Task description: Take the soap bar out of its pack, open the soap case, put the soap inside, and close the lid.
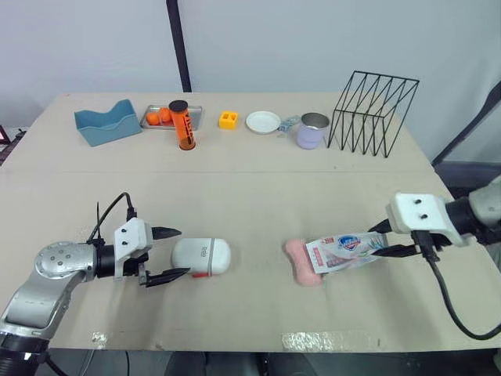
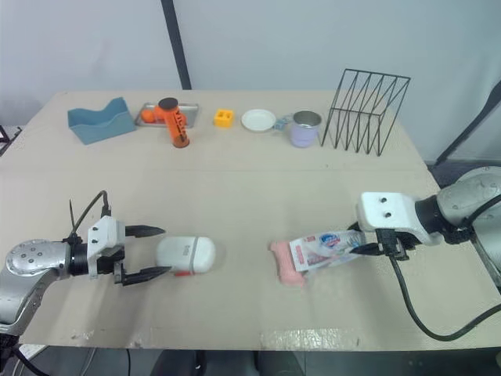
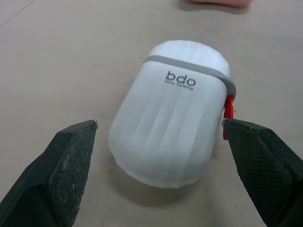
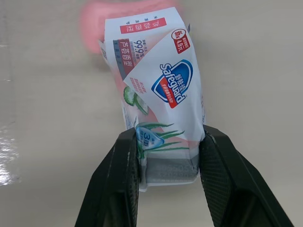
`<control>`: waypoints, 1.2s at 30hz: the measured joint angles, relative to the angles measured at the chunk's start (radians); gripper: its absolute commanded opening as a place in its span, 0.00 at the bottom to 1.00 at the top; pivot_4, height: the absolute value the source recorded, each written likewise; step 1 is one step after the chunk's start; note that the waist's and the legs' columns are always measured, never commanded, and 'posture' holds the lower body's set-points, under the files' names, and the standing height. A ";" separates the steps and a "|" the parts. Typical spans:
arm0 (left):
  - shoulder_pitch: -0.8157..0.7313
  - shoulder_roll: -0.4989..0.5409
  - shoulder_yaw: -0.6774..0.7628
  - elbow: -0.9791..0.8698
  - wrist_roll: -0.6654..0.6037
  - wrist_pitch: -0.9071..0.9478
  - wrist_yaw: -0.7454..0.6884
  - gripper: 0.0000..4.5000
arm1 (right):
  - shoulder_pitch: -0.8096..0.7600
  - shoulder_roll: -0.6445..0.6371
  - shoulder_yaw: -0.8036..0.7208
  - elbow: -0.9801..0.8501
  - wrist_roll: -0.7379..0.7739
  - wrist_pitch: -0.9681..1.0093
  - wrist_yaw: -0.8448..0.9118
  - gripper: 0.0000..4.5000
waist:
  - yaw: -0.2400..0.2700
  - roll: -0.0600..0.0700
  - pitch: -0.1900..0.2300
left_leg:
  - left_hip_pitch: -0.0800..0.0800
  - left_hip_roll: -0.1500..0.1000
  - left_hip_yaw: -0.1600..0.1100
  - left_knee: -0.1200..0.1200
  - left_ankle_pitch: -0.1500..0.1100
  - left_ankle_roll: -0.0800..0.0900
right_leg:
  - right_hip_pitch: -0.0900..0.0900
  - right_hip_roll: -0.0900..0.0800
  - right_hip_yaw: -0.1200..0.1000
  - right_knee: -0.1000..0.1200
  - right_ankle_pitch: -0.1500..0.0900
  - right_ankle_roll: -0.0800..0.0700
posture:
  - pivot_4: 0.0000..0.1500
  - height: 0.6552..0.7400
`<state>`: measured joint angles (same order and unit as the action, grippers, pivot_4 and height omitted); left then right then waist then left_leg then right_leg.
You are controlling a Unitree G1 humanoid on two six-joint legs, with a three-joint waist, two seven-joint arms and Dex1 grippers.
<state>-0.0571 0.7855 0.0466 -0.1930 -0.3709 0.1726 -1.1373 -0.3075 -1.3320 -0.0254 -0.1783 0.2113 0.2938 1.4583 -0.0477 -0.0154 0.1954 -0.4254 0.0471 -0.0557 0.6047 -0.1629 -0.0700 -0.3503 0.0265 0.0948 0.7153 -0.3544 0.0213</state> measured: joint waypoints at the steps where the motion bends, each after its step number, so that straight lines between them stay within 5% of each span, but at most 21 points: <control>1: -0.001 0.001 0.000 0.003 0.001 0.000 0.000 1.00 | 0.023 -0.007 -0.016 0.000 0.001 0.001 0.002 0.39 | 0.000 0.000 0.000 | 0.000 0.000 0.000 0.000 0.000 0.000 | 0.000 0.000 0.000 0.000 0.000 0.000 | 1.00 0.97; 14: -0.007 0.003 -0.001 0.013 0.008 -0.001 -0.005 1.00 | 0.256 -0.035 -0.232 0.104 -0.019 -0.018 0.000 0.39 | 0.000 0.000 0.000 | 0.000 0.000 0.000 0.000 0.000 0.000 | 0.001 0.001 0.000 0.000 0.000 0.000 | 1.00 0.97; 20: -0.017 0.005 -0.001 0.027 0.011 -0.001 -0.005 1.00 | 0.250 0.049 -0.249 0.217 -0.011 0.019 -0.089 0.39 | 0.000 0.001 0.000 | 0.001 0.000 0.000 0.000 0.000 0.000 | 0.001 0.001 0.001 0.000 0.000 0.000 | 1.00 0.97; 24: -0.023 0.006 -0.006 0.031 0.019 -0.003 -0.002 1.00 | 0.096 0.282 -0.262 0.377 -0.030 0.165 -0.447 0.39 | -0.003 -0.002 -0.001 | 0.001 0.000 0.000 0.001 0.000 0.000 | 0.002 0.001 0.001 0.000 0.000 0.000 | 1.00 0.97; 28: -0.023 0.006 -0.006 0.032 0.021 -0.003 -0.002 1.00 | 0.085 0.340 -0.263 0.382 -0.030 0.215 -0.529 0.39 | -0.001 0.000 -0.001 | 0.001 -0.001 0.001 0.000 0.000 0.000 | 0.001 0.001 0.002 0.000 0.000 0.000 | 1.00 0.97; 31: -0.024 0.006 -0.007 0.037 0.029 -0.013 -0.003 1.00 | 0.075 0.350 -0.262 0.390 -0.047 0.232 -0.598 0.69 | -0.001 0.000 -0.001 | 0.001 0.000 0.000 0.000 0.000 0.000 | 0.001 0.001 0.002 0.000 0.000 0.000 | 1.00 0.97; 36: -0.031 0.007 -0.009 0.062 0.045 -0.026 -0.005 1.00 | 0.119 0.347 -0.268 0.331 -0.006 0.240 -0.551 0.99 | -0.001 0.001 -0.001 | 0.001 0.000 0.001 0.000 0.000 0.000 | 0.001 0.001 0.002 0.000 0.000 0.001 | 1.00 0.97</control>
<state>-0.0883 0.7928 0.0373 -0.1313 -0.3257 0.1470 -1.1426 -0.1884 -0.9849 -0.2938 0.1531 0.2053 0.5337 0.9068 -0.0486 -0.0149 0.1945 -0.4246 0.0470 -0.0550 0.6046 -0.1631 -0.0696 -0.3495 0.0280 0.0968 0.7156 -0.3543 0.0219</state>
